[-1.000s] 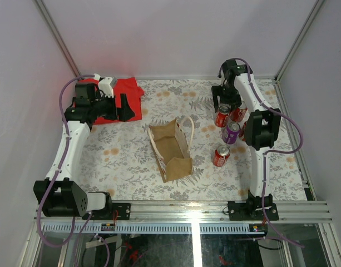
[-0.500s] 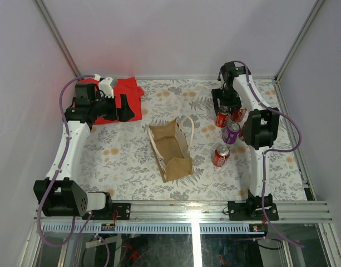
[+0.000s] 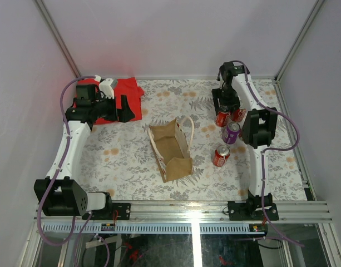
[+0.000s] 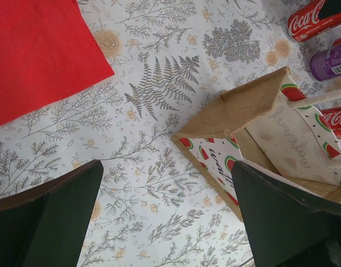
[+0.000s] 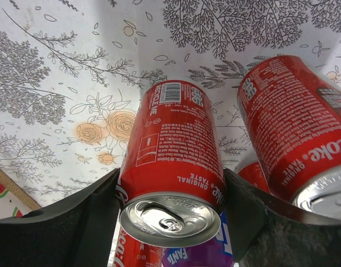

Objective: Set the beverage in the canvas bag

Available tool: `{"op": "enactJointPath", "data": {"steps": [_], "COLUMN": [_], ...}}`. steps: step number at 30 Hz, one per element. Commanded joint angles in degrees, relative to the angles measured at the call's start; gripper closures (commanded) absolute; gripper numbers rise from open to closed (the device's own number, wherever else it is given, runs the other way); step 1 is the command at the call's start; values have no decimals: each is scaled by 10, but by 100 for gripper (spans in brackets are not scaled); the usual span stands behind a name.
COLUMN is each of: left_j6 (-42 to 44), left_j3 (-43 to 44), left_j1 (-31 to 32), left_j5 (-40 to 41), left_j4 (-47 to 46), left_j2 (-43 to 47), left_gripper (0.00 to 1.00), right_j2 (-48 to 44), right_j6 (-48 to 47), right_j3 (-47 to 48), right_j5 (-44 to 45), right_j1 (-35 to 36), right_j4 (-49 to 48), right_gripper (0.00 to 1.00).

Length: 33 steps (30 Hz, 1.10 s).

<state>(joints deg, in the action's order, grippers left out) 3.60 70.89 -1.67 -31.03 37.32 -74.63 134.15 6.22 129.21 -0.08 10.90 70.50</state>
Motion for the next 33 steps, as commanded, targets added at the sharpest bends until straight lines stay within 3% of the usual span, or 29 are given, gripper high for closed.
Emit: {"op": "enactJointPath", "data": {"steps": [1,14,18,25,33], "left_j6": [7,10,7,7,12], "left_j3": [-6,-8,-11,-20,-27], "left_j1": [-5,-5,-5,-5,-5], "left_j5": [-8,-5,-4,0,7], "left_j4": [-8,-7,-7,-7,-5], "left_j2": [-2,-3,-4,-3,2], "left_gripper": [0,0,0,0,0], "right_j2": [-32,-152,-194,-282,-277], "right_j6": [5,49,92,172,175], "right_j3": [71,110,126,84,92], "right_j5": [-9,-56,-108,-152,-135], "right_j1": [4,16,28,81,159], "right_j4": [50,37,7,-103,-90], "right_gripper": [100,100,100,100,100]}}
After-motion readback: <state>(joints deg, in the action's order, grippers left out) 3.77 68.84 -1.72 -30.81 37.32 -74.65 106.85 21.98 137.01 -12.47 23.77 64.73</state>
